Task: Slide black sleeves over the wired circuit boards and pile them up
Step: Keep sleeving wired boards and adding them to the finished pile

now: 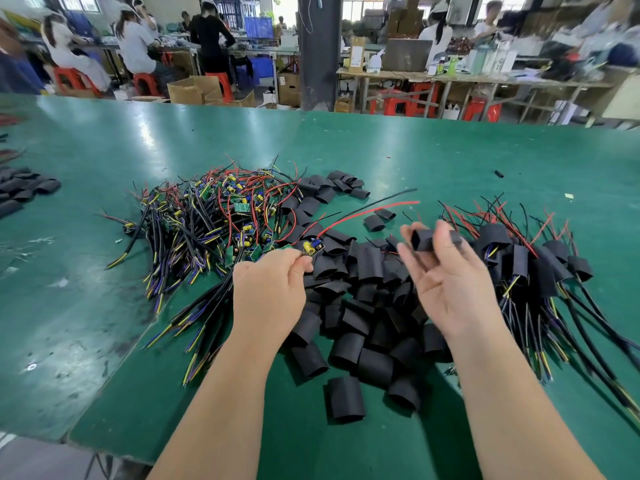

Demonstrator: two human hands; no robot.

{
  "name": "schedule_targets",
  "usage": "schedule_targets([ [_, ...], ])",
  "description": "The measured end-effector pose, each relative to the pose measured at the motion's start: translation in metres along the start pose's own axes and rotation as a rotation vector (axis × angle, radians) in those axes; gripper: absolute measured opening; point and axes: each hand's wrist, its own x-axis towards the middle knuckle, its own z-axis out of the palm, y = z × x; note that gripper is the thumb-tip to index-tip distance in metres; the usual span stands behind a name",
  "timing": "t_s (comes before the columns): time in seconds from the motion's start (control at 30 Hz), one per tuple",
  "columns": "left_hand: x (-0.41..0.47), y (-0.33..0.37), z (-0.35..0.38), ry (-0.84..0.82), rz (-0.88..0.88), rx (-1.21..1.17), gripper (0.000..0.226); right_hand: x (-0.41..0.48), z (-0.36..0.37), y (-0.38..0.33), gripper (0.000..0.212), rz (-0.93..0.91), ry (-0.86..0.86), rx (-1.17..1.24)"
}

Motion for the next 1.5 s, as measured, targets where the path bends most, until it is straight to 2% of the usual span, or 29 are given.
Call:
schedule_targets([
  [0.13,-0.001,0.002,0.001,-0.02,0.019,-0.014,0.021,0.001,-0.002,-0.003,0.028,-0.021,-0.004,0.163],
  [0.2,-0.001,0.002,0.001,-0.032,0.04,-0.021,0.02,0.0,0.004,0.0,0.03,0.0,-0.001,0.238],
  [0.5,-0.003,-0.001,0.007,-0.089,0.048,0.063,0.023,-0.005,0.015,-0.003,0.049,0.021,-0.009,0.42],
  [0.57,-0.003,-0.002,0.009,-0.096,0.037,0.071,0.022,-0.004,0.015,-0.004,0.059,0.008,0.001,0.457],
  [0.63,-0.004,-0.002,0.01,-0.104,0.021,0.087,0.021,-0.003,0.014,-0.004,0.064,0.0,0.013,0.403],
  [0.67,-0.004,-0.002,0.01,-0.105,0.016,0.091,0.022,-0.003,0.013,-0.003,0.06,-0.002,0.01,0.357],
  [0.8,-0.004,-0.003,0.01,-0.13,-0.019,0.103,0.025,-0.004,0.01,-0.005,0.027,-0.022,-0.049,0.28],
  [1.07,-0.006,-0.004,0.012,-0.146,0.013,0.146,0.024,-0.002,0.006,-0.003,0.03,-0.032,-0.057,0.2],
  [1.2,-0.007,-0.002,0.013,-0.112,0.079,0.119,0.022,-0.001,0.004,0.002,0.028,-0.051,-0.033,0.039],
  [1.33,-0.008,0.005,0.015,-0.075,0.158,0.02,0.022,-0.006,0.009,0.014,0.018,0.006,-0.121,-0.126],
  [1.4,-0.008,0.008,0.015,-0.074,0.174,-0.013,0.021,-0.009,0.014,0.019,0.023,0.019,-0.165,-0.224],
  [1.5,-0.008,0.008,0.015,-0.088,0.188,-0.026,0.023,-0.012,0.018,0.021,0.044,0.02,-0.205,-0.314],
])
